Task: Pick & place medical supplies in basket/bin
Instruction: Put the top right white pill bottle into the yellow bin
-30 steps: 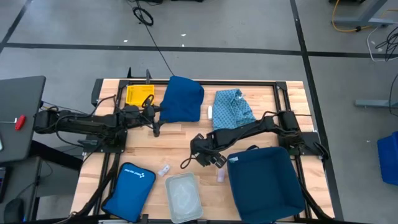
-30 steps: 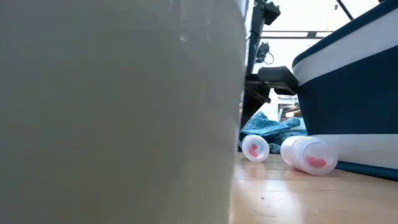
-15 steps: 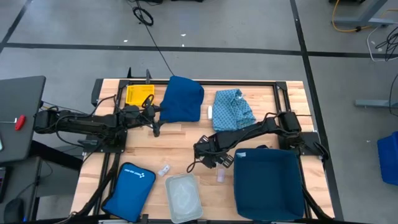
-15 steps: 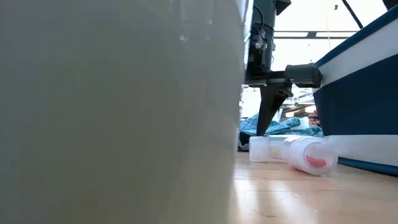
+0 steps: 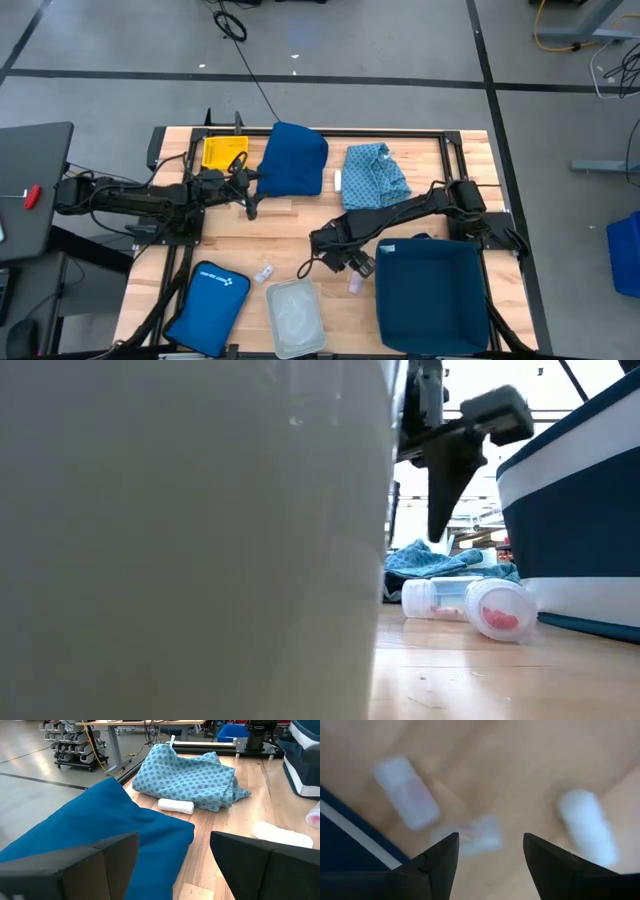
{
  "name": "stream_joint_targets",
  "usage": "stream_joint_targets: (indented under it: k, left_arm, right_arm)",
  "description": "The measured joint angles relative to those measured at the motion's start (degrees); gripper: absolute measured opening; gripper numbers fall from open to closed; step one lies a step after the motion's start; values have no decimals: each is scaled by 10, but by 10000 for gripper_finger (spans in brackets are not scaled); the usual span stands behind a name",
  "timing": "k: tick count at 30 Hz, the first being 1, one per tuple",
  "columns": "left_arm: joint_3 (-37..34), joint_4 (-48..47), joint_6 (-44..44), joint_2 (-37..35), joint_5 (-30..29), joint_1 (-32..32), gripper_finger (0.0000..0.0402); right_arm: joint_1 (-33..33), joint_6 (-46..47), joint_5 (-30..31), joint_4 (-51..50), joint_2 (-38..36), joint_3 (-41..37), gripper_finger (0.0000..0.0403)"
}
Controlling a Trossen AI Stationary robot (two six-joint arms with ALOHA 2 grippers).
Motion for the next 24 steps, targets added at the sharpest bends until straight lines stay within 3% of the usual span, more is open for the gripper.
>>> stream_joint_targets:
  k: [15,24]
  left_arm:
    - [0,0,-23,0,0,0,250]
    - [0,0,-33,0,0,0,250]
  right_arm:
    - [-7,324,-19,7,2,-1,231]
    - [-18,414,-9,2,2,-23,231]
